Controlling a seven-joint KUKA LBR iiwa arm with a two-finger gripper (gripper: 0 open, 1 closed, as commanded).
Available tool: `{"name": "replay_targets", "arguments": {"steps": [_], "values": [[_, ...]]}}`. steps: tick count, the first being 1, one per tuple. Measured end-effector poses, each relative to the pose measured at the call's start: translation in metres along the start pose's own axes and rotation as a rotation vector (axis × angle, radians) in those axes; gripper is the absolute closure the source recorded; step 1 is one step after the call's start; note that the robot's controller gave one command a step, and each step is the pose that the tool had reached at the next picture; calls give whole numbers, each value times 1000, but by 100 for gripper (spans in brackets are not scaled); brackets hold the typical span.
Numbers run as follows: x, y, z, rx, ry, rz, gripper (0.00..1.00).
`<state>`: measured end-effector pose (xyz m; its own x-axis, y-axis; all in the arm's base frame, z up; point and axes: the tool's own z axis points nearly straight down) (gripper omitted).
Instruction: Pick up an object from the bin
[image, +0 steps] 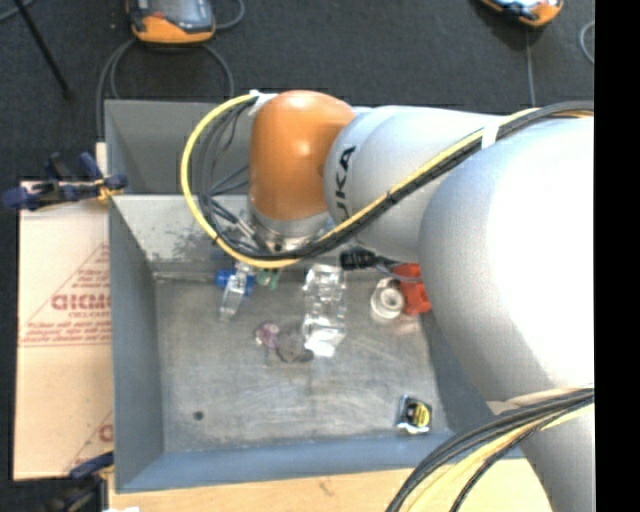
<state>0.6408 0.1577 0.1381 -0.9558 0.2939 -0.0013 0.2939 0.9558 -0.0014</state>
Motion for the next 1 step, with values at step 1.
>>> {"name": "replay_targets", "arguments": {"steps": [1], "values": [[2, -48, 13, 0, 1, 96, 0]]}}
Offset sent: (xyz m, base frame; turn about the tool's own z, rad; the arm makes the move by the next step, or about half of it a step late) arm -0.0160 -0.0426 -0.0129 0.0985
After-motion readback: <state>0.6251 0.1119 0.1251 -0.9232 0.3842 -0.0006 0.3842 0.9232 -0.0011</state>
